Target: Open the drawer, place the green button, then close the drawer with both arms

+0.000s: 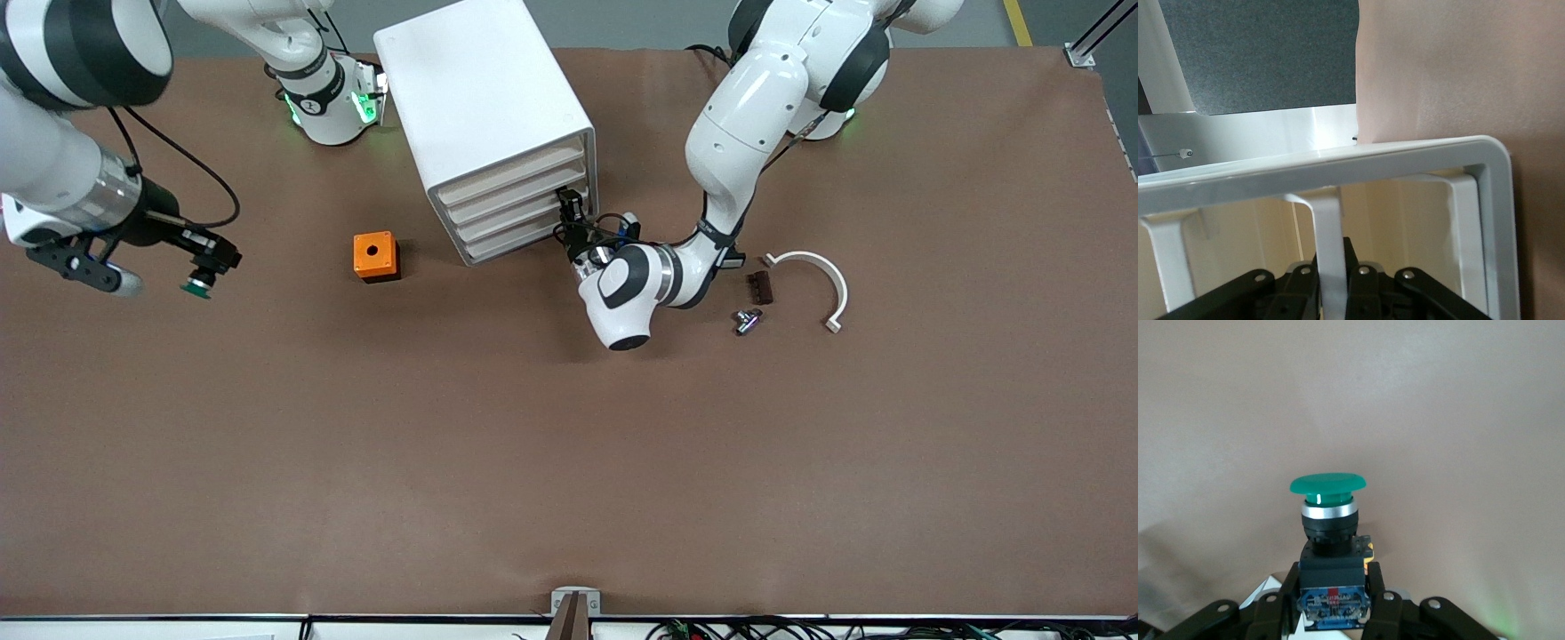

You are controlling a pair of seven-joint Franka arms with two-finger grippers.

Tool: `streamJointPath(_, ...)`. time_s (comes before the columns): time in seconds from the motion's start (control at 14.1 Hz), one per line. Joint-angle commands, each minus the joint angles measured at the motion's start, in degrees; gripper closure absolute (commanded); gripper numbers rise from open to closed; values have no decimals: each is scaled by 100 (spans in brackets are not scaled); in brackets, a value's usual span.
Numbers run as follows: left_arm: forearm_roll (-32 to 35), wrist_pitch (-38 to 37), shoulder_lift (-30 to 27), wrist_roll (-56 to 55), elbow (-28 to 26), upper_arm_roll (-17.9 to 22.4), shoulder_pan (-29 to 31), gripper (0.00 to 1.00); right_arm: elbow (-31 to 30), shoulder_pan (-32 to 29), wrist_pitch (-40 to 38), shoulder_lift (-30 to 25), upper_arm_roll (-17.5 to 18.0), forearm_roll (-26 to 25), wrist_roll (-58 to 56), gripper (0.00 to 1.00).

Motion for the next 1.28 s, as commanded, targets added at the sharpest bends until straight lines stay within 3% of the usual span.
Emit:
streamJointPath(0.0, -115, -69, -27, 103, 45, 28, 183, 90, 278, 114, -259, 123, -24, 84, 373, 100)
streamJointPath(0.43, -97, -51, -62, 103, 80, 37, 560, 89, 278, 754, 118, 229, -15, 110, 1391, 100)
streamJointPath(1.21, -80, 186, -80, 156, 273, 98, 1317, 83, 156, 2495, 1445, 1098, -24, 101, 3983, 100)
